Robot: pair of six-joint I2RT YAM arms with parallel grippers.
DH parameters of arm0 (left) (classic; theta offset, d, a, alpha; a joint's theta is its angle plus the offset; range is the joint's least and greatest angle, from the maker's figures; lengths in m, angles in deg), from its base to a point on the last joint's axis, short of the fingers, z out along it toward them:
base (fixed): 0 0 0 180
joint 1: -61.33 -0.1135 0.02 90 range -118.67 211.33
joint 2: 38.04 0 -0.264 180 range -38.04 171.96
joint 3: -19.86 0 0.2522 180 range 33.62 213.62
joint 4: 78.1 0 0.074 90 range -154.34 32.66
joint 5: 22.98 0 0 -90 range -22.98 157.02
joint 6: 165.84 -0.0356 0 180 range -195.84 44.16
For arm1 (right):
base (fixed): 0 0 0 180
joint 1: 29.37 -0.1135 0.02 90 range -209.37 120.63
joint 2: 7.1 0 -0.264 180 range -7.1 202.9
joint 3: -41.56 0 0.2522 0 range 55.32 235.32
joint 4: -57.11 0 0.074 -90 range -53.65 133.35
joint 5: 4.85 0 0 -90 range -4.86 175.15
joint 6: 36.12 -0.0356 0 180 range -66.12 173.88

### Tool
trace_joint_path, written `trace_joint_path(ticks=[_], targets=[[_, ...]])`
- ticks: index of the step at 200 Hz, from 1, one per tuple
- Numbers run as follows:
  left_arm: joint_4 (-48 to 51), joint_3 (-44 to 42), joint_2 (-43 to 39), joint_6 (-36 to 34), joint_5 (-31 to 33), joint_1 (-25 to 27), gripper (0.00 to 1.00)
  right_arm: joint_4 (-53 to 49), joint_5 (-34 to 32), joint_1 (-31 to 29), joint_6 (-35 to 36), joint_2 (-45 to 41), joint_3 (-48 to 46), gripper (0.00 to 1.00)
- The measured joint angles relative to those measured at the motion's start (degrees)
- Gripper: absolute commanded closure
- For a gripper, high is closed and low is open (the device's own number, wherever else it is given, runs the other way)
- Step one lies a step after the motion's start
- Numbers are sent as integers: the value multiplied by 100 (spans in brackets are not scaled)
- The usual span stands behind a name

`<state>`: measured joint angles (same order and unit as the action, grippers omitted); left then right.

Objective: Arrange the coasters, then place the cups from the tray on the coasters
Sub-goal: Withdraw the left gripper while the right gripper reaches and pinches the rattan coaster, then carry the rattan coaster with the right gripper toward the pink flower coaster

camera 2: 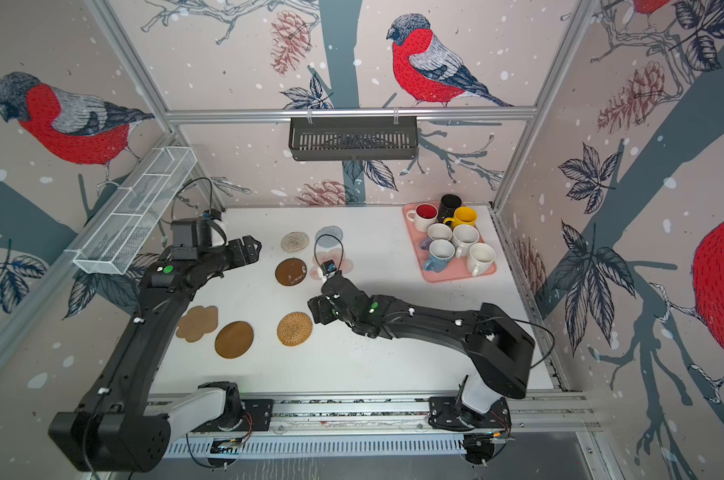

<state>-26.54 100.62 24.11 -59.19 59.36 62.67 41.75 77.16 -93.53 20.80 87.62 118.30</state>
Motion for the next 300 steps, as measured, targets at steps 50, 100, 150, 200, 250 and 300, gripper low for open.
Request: trace_joint_path(ticks=[50,100,150,200,250,300], targets=[[-487,-1298,-1593,262,-151,0,8,-960,-232,-649,-9,1641,1659,39],[-918,-2127,-2455,306,-278,0,7,-1596,-249,-765,0,2592,2404,49],[-1276,-2603,-2688,413,-238,-2,7,-1759,-234,-717,0,3108,2752,50],[-1353,-2693,-2959,501,-48,-48,7,-1451,-269,-667,0,3200,2697,50],[-1355,-2723,-3023,544,35,-48,4,-890,-105,-361,0,3003,2238,50],[-1360,-2730,-2918,544,37,-48,3,-675,-127,46,26,2680,1709,50]])
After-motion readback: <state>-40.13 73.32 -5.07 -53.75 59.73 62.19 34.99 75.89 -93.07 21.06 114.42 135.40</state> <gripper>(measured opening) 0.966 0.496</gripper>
